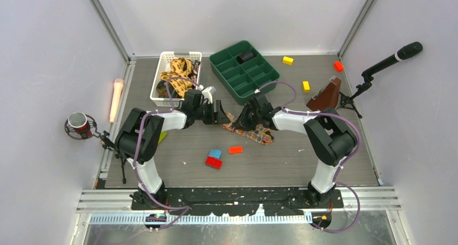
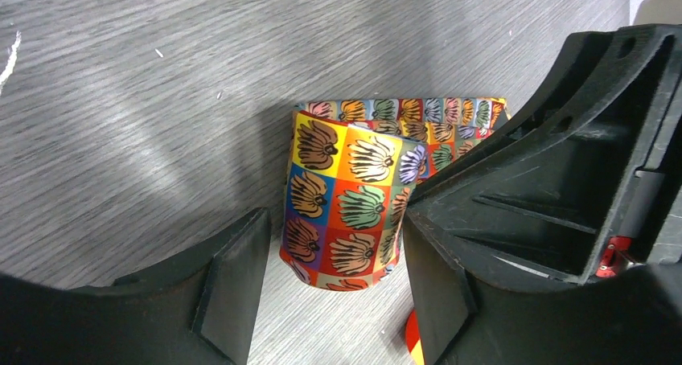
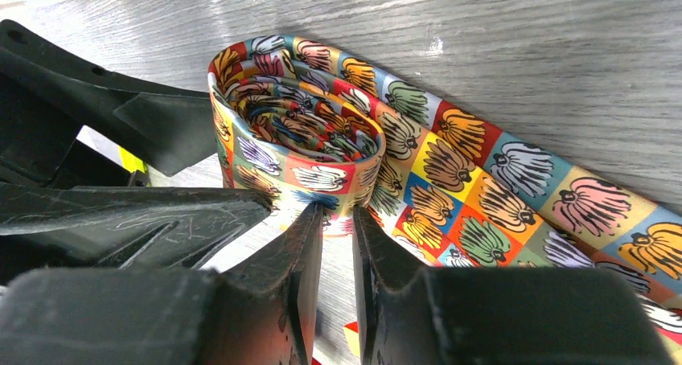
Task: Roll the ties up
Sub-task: Roll the tie at the center of the board.
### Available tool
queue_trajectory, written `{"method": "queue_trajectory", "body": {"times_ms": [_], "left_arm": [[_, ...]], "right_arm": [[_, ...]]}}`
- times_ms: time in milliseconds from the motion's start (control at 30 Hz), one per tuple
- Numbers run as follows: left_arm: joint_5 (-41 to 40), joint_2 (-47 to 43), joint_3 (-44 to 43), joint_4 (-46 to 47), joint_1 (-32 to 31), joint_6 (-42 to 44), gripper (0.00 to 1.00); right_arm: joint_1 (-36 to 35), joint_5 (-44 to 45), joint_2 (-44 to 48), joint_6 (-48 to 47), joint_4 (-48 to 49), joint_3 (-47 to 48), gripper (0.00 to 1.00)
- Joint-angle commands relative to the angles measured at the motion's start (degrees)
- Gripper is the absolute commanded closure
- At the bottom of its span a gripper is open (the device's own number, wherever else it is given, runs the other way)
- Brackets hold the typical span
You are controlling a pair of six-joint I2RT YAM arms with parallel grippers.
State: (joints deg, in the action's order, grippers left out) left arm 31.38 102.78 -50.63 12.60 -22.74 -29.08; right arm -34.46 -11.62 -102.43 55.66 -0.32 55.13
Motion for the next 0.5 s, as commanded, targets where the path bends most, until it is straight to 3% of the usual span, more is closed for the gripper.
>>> {"method": "queue_trajectory", "body": {"times_ms": [0, 300, 467], "left_arm": [[1.72, 0.93, -0.67, 1.85, 0.24, 1.48, 0.36], [6.75, 3.09, -0.79, 4.18, -0.27, 1.18, 0.34], [8.46, 4.14, -0.62, 4.95, -0.54, 1.15, 0.38]], "right_arm": [[-0.17, 1.86, 0.82, -1.11, -1.45, 1.27, 0.74], [-0.17, 1.86, 0.86, -0.99, -1.44, 1.29, 0.75], [-0.17, 1.99, 1.03, -0.90, -1.32, 1.06, 0.75]]}}
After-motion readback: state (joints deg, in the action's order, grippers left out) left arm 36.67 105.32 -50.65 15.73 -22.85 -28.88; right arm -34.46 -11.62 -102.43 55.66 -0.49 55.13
